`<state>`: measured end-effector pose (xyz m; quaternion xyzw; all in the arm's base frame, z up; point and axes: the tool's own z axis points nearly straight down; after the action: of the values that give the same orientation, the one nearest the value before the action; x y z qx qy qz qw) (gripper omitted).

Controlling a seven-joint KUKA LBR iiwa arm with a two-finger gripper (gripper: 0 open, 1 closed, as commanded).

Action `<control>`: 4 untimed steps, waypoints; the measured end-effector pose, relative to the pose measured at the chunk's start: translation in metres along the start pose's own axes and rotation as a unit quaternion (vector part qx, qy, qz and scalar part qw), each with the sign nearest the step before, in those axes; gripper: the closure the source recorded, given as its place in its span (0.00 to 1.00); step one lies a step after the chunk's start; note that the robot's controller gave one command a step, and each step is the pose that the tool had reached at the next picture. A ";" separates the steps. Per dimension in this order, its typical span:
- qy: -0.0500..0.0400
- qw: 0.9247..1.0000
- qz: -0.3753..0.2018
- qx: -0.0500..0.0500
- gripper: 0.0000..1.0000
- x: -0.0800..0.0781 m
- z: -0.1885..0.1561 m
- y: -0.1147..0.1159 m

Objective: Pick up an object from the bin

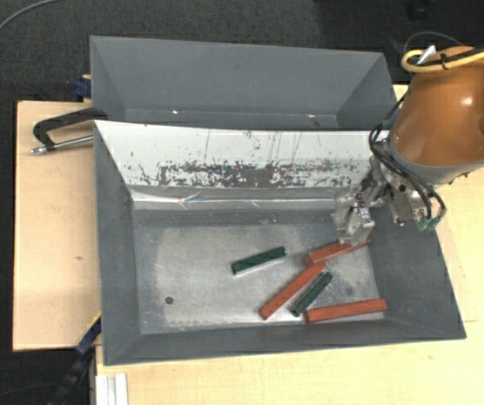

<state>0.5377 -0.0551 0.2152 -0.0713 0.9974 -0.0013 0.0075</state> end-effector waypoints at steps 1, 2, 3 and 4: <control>0.004 1.000 0.000 -0.002 0.00 0.001 0.005 0.001; 0.010 0.998 -0.068 -0.004 0.00 0.005 0.095 0.049; 0.007 0.998 -0.066 -0.003 1.00 0.004 0.091 0.047; 0.007 0.998 -0.066 -0.003 0.00 0.004 0.091 0.047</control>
Offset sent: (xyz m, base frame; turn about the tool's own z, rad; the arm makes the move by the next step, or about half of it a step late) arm 0.0000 0.0000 0.0000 0.0000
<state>0.5285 -0.0095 0.1240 -0.1370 0.9906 0.0008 0.0000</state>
